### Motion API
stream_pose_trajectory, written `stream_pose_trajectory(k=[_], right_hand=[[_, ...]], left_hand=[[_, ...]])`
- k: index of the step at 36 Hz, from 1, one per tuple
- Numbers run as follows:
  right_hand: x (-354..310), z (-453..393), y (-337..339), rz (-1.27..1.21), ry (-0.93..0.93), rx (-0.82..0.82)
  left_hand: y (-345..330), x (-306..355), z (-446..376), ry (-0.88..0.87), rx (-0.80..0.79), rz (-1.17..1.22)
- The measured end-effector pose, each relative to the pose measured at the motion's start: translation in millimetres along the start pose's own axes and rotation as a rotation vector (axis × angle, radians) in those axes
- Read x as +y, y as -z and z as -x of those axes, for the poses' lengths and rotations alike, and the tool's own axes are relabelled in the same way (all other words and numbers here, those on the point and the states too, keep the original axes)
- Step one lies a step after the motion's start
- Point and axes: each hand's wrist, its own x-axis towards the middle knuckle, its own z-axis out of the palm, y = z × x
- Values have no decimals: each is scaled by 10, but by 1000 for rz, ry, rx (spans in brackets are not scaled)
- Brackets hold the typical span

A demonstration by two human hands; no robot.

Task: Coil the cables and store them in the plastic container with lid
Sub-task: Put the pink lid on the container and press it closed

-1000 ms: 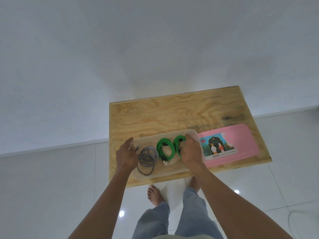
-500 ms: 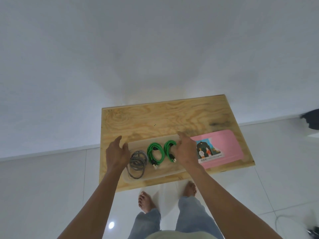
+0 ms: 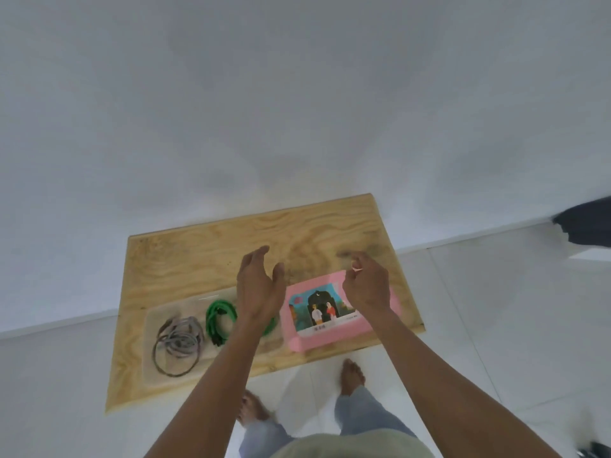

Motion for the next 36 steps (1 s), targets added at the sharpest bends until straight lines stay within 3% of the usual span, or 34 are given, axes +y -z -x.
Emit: stream_pose_trajectory(k=[11, 16, 24, 36], right_hand=[[901, -387, 270, 234, -69, -185], [1150, -417, 203, 394, -14, -268], [1442, -445, 234, 468, 31, -247], [1456, -434, 106, 395, -29, -193]], left_hand=[[-1237, 99, 223, 305, -158, -298], [-1499, 17, 321, 343, -206, -459], [-1696, 20, 390, 314, -172, -451], [-1782, -13, 306, 536, -83, -291]])
